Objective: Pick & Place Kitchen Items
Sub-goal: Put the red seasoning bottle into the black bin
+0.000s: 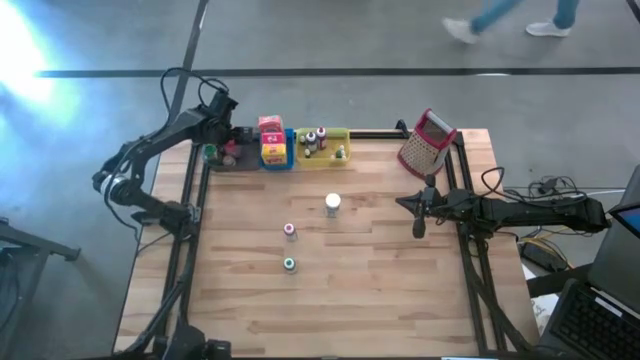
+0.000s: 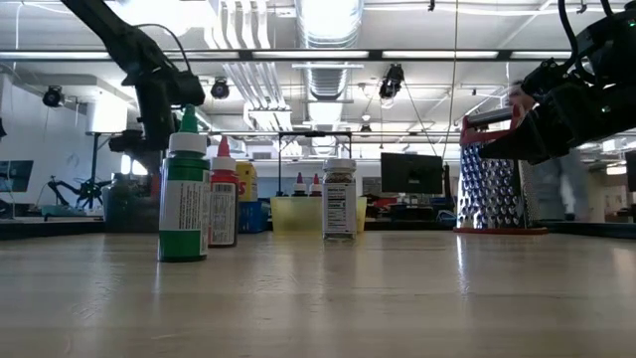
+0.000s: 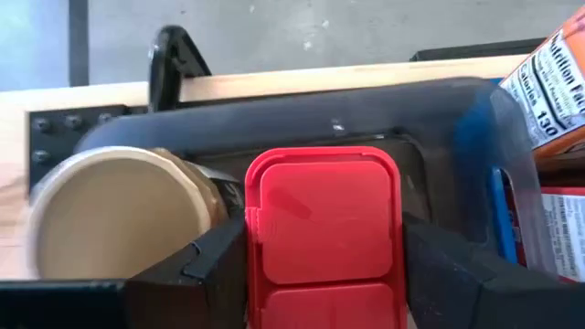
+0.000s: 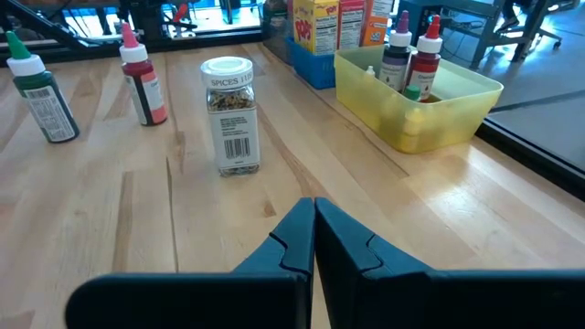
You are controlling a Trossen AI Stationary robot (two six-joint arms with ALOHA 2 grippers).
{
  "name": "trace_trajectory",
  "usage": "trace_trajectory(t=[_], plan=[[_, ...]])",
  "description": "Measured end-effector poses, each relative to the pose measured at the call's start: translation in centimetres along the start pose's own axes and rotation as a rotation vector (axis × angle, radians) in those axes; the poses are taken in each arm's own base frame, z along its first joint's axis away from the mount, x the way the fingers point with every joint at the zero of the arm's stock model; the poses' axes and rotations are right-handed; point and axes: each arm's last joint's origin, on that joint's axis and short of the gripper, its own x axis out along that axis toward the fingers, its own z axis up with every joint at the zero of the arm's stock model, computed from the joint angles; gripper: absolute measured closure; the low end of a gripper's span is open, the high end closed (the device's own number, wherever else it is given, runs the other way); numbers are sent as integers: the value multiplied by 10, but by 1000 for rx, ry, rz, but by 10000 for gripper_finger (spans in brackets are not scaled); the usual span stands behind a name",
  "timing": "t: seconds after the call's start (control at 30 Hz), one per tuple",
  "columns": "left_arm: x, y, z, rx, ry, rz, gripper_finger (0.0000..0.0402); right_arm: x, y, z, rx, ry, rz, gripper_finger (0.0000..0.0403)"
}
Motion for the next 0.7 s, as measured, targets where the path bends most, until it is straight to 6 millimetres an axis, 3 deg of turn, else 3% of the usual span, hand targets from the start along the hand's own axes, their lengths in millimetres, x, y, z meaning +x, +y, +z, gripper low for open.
trace_trajectory(t=[0.7], plan=[[23, 6, -18, -27, -7, -4, 170, 0, 0, 0, 0, 0, -1, 394]])
